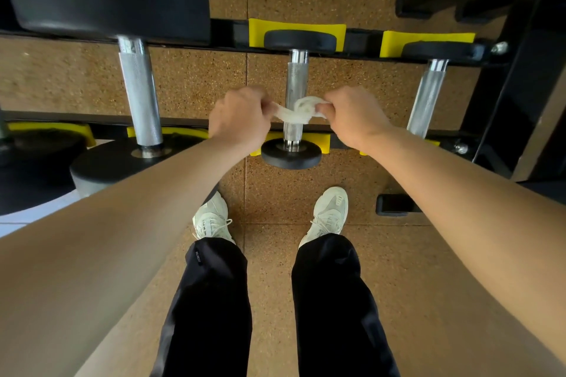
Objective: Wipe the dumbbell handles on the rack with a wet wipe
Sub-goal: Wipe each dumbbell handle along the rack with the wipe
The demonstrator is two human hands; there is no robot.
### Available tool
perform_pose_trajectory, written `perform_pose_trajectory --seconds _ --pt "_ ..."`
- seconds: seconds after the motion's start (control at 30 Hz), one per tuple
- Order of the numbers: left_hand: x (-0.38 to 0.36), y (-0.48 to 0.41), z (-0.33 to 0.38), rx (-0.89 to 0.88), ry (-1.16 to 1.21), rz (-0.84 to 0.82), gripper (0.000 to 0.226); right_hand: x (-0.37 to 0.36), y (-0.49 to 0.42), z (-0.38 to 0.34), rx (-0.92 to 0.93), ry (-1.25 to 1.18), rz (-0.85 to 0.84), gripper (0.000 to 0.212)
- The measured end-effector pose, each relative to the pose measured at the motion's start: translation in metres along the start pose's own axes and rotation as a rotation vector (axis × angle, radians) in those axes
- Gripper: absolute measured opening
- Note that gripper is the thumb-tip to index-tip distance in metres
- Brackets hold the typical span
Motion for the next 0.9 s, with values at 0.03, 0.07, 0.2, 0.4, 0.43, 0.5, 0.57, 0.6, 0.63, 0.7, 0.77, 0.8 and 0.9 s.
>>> perform_pose_trajectory --seconds 0.03,0.07,0.2,0.4,0.43,0.5,0.57,0.6,0.63,0.7,0.77,0.8,0.9 --pt "0.003 -0.003 -0.007 0.091 0.022 0.025 0.020 0.003 -0.002 -0.008 0.029 -0.011 0.011 0.026" --pt "0.006 -0.007 -0.013 0.169 0.057 0.050 0.021 0.007 -0.005 -0.015 0.046 -0.018 0.030 0.026" --pt "0.010 -0.017 0.010 0.144 0.246 0.075 0.021 0.031 -0.018 0.013 -0.147 -0.123 0.186 0.028" --pt "0.010 -0.038 -0.011 0.462 0.535 0.118 0.023 0.035 -0.023 0.012 -0.297 -0.466 0.213 0.042" --pt "0.008 -0.040 -0.019 0.530 0.612 0.128 0.023 0.031 -0.024 0.009 -0.321 -0.563 0.215 0.041" --pt "0.001 -0.040 -0.019 0.569 0.724 0.100 0.018 0.023 -0.023 0.018 -0.432 -0.746 0.230 0.033" --pt "-0.004 -0.038 -0.004 0.494 0.770 0.036 0.013 0.018 -0.019 0.037 -0.579 -0.846 0.259 0.026" --pt "-0.006 -0.036 0.002 0.452 0.777 0.010 0.012 0.016 -0.016 0.046 -0.637 -0.873 0.276 0.025" --pt "-0.007 -0.035 0.002 0.439 0.783 0.000 0.012 0.014 -0.015 0.049 -0.658 -0.900 0.280 0.024" --pt "-0.004 -0.034 -0.013 0.531 0.807 0.042 0.012 0.015 -0.018 0.037 -0.576 -0.934 0.253 0.023" --pt "0.001 -0.029 -0.039 0.699 0.816 0.109 0.015 0.017 -0.022 0.015 -0.441 -0.876 0.230 0.028" --pt "0.000 -0.027 -0.047 0.737 0.798 0.097 0.012 0.019 -0.022 0.008 -0.401 -0.826 0.229 0.030" --pt "-0.010 -0.019 -0.036 0.651 0.736 -0.065 0.005 0.019 -0.019 0.020 -0.448 -0.752 0.259 0.029"
Point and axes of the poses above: each hand's wrist, its own y-axis away from the middle knuckle, its own x-axis out of the back of the hand, z = x × y, the point moved 9 cm from there along -y, towards the middle knuckle
